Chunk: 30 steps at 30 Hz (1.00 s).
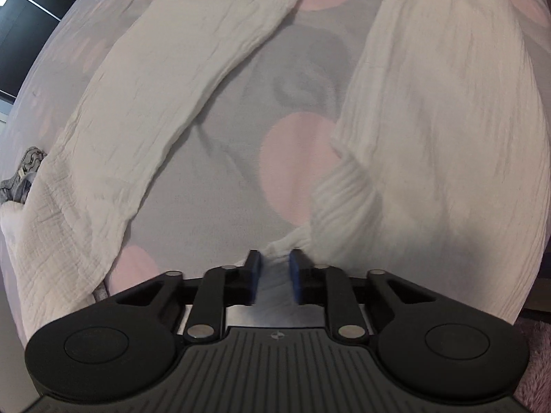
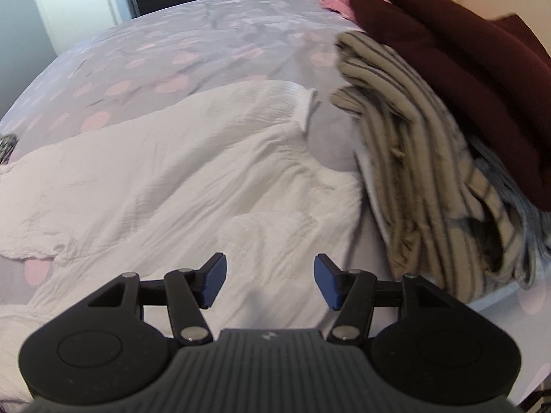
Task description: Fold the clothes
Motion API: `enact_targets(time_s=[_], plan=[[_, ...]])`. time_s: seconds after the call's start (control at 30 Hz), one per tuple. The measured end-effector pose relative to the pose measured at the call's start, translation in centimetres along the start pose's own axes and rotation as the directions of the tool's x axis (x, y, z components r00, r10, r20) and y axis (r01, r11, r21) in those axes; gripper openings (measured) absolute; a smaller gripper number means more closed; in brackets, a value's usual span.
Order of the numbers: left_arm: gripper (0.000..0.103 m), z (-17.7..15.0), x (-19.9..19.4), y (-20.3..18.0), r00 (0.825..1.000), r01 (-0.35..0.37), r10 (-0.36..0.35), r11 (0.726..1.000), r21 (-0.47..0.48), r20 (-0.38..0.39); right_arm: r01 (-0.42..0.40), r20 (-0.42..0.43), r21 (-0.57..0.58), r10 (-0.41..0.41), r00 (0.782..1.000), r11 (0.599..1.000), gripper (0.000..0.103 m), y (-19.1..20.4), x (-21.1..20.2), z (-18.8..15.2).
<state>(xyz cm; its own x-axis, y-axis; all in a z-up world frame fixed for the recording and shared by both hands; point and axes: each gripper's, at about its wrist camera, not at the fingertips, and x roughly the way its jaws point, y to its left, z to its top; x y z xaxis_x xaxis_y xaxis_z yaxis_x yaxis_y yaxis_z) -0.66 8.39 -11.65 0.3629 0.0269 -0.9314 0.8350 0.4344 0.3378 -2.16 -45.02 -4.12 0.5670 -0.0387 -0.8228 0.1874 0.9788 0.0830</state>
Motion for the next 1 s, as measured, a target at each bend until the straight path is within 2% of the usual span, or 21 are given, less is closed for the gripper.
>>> enact_targets(time_s=[0.1, 0.17, 0.27, 0.37, 0.53, 0.6, 0.67, 0.83, 1.0], plan=[[0.002, -0.3, -0.5, -0.4, 1.000, -0.024, 0.024, 1.000, -0.017, 0.002, -0.006, -0.005, 0.084, 0.007, 1.000, 0.996, 0.060, -1.8, 0.1, -0.2], [0.002, -0.9, -1.4, 0.1, 0.999, -0.036, 0.037, 0.997, -0.069, 0.006, -0.019, -0.009, 0.134, 0.020, 1.000, 0.991, 0.060, -2.7, 0.2, -0.3], [0.001, -2.1, -3.6, 1.1, 0.995, -0.091, 0.095, 0.983, -0.161, 0.019, -0.033, -0.020, 0.202, 0.038, 0.999, 0.979, 0.057, -3.6, 0.5, -0.8], [0.001, -4.1, -6.7, 2.1, 0.987, -0.135, 0.154, 0.951, -0.278, 0.047, -0.033, -0.042, 0.262, 0.046, 0.998, 0.965, 0.055, -4.4, 1.3, -1.3], [0.001, -6.9, -11.8, 2.7, 0.966, -0.172, 0.235, 0.899, -0.403, 0.111, -0.007, -0.089, 0.341, 0.040, 0.995, 0.940, 0.051, -5.0, 3.3, -2.1], [0.001, -7.7, -13.7, 2.7, 0.953, -0.188, 0.272, 0.874, -0.449, 0.130, 0.001, -0.108, 0.366, 0.042, 0.993, 0.930, 0.041, -5.1, 4.2, -2.3], [0.001, -8.2, -15.2, 2.8, 0.941, -0.201, 0.305, 0.850, -0.486, 0.145, -0.020, -0.115, 0.396, 0.071, 0.991, 0.918, 0.007, -5.2, 4.8, -2.4], [0.001, -8.7, -17.4, 3.6, 0.914, -0.237, 0.378, 0.792, -0.562, 0.148, -0.096, -0.003, 0.397, 0.106, 0.994, 0.913, 0.003, -3.8, 2.6, -1.2], [0.001, -8.5, -18.1, 7.2, 0.890, -0.289, 0.444, 0.722, -0.629, 0.101, -0.194, 0.148, 0.386, 0.147, 0.978, 0.902, 0.003, -1.9, -0.8, 1.0]])
